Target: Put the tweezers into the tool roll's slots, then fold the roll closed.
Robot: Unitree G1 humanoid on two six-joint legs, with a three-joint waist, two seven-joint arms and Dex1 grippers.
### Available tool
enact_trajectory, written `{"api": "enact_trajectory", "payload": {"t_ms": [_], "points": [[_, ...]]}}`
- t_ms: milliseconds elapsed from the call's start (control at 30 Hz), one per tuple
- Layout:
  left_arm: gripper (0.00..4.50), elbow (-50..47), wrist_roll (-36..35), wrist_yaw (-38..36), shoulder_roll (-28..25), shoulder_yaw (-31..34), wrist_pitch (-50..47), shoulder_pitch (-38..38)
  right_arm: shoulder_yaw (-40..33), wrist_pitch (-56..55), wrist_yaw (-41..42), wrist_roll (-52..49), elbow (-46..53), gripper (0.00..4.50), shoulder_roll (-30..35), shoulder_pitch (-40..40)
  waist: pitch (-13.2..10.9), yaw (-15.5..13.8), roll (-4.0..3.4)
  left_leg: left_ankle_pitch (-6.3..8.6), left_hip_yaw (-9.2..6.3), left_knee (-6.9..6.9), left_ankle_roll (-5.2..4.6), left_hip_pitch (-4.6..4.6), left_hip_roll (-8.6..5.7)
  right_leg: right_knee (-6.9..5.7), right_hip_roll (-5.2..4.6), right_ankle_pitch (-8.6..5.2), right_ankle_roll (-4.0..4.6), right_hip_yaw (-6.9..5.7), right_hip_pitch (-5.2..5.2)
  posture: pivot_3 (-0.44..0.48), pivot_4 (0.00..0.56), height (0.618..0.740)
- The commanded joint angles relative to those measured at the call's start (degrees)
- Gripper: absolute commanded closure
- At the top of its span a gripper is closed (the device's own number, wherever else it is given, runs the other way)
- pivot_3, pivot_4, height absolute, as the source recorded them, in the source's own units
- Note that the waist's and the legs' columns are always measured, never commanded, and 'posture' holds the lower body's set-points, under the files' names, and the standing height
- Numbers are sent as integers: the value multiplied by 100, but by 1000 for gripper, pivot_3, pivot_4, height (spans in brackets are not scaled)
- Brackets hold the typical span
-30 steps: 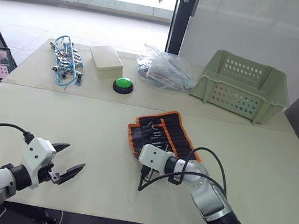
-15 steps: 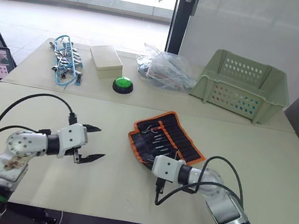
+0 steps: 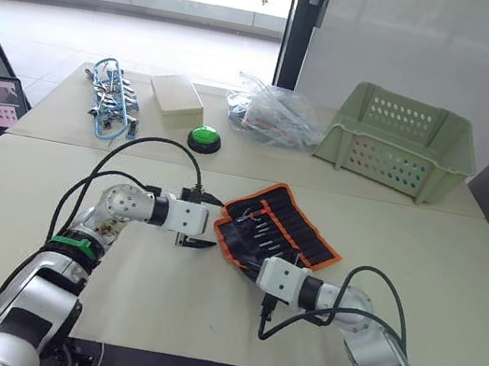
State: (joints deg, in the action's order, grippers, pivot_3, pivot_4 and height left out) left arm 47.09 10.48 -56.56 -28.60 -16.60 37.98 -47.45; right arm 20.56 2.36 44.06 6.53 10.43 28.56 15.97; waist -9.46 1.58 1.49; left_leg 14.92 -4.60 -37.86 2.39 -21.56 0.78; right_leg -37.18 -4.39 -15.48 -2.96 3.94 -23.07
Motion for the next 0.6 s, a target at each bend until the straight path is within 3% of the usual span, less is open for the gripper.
{"api": "enact_trajectory", "payload": {"t_ms": [33, 300, 433, 600], "points": [[547, 383, 210, 161, 149, -152, 434, -267, -144, 61, -144, 31, 282, 4500, -19, -37, 0, -22, 0, 0, 0, -1, 0, -3, 0, 0, 0, 0, -1, 0, -1, 0, 150, 740], [3119, 919, 678, 512, 71, -344, 861, -528, -190, 170, -237, 58, 330, 4500, -16, -104, 0, -32, 0, 0, -1, -1, 0, -3, 0, -2, 2, 1, -1, 1, -5, 0, 150, 740], [4437, 985, 425, 160, 47, -242, 550, -473, -307, 275, -314, -24, 112, 4500, -107, -121, 0, -31, 0, 0, -1, -1, 0, -2, 0, -2, 2, 1, -1, 1, -5, 0, 150, 740], [4473, 588, 178, -118, -181, -117, 291, -213, -303, -78, -373, 82, -445, 4500, -67, -90, 1, 33, -1, 0, -1, -1, -1, -1, 1, -4, 3, 1, -1, 1, -5, 0, 150, 740]]}}
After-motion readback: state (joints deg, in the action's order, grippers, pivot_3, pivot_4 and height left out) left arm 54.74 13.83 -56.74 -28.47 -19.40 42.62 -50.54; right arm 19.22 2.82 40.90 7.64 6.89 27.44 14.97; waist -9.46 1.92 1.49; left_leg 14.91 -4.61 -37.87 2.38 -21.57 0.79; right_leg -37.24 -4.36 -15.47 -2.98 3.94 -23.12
